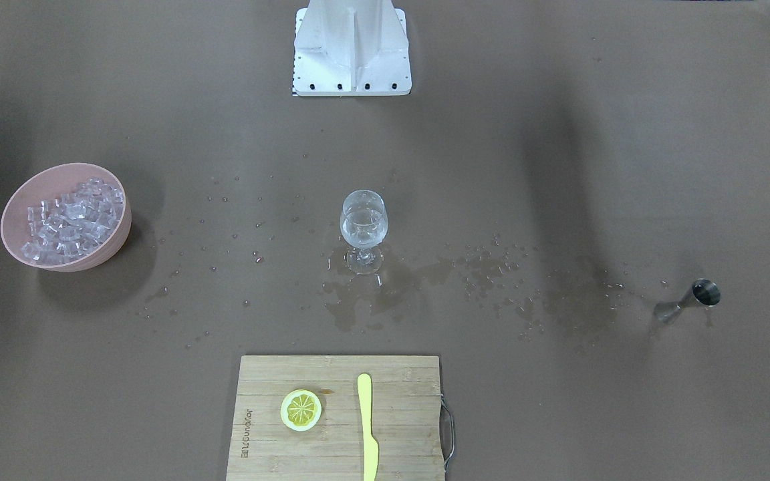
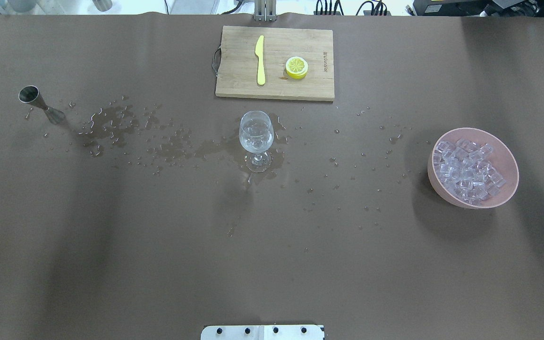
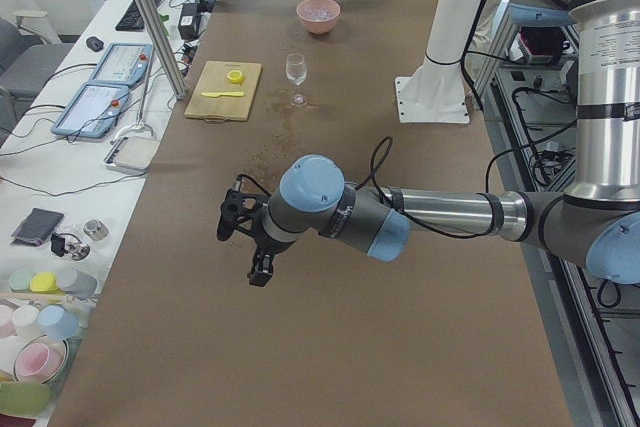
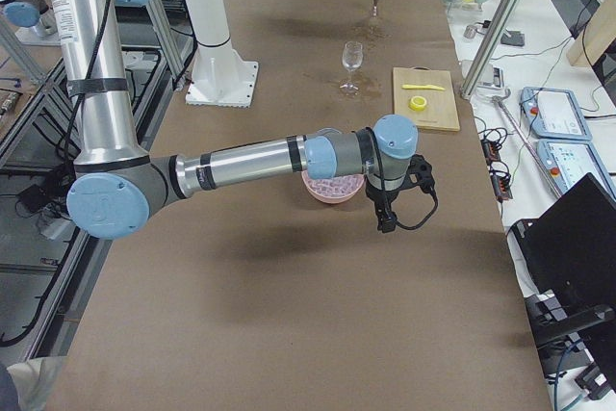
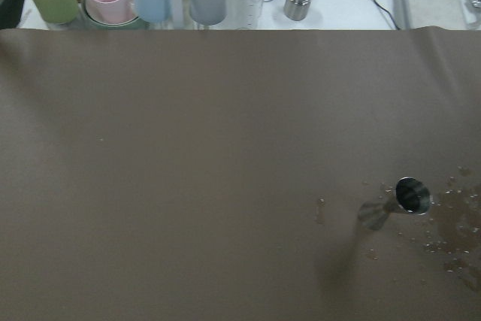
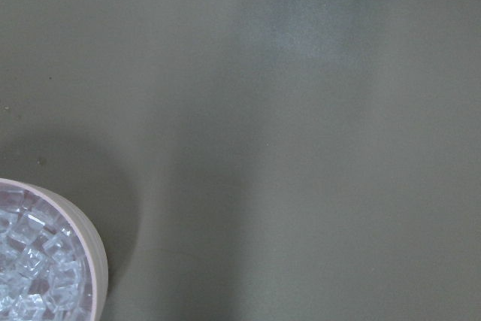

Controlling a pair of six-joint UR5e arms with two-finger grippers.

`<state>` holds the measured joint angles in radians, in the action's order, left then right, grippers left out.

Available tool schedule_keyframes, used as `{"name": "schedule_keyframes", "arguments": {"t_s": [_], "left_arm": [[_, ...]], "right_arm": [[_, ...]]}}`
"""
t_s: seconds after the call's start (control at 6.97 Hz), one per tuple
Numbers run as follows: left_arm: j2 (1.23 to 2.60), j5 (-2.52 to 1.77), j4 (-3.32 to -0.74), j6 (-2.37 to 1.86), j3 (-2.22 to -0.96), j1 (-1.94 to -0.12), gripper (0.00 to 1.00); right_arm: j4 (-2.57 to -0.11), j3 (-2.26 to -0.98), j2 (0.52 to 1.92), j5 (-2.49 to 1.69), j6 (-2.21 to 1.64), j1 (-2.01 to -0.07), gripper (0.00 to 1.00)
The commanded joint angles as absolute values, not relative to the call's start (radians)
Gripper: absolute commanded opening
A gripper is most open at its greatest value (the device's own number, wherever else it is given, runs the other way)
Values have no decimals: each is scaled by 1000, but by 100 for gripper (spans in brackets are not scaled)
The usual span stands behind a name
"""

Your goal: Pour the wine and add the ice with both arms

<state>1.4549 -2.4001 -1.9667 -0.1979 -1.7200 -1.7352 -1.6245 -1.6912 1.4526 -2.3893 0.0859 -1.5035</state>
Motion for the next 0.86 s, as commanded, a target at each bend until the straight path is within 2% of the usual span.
{"name": "schedule_keyframes", "arguments": {"t_s": [0.0, 0.14, 0.72], "left_arm": [[1424, -2385, -1964, -198, -1697, -1707, 98], [1424, -2387, -1963, -198, -1698, -1695, 98], [1439, -2390, -1971, -193, -1723, -1602, 98]], "right_arm": [[-1624, -1732, 1509, -2387, 87, -1522, 100], [-1624, -1780, 1560, -2387, 87, -1523, 100], [-1624, -1801, 1594, -2393, 86, -1529, 100]]}}
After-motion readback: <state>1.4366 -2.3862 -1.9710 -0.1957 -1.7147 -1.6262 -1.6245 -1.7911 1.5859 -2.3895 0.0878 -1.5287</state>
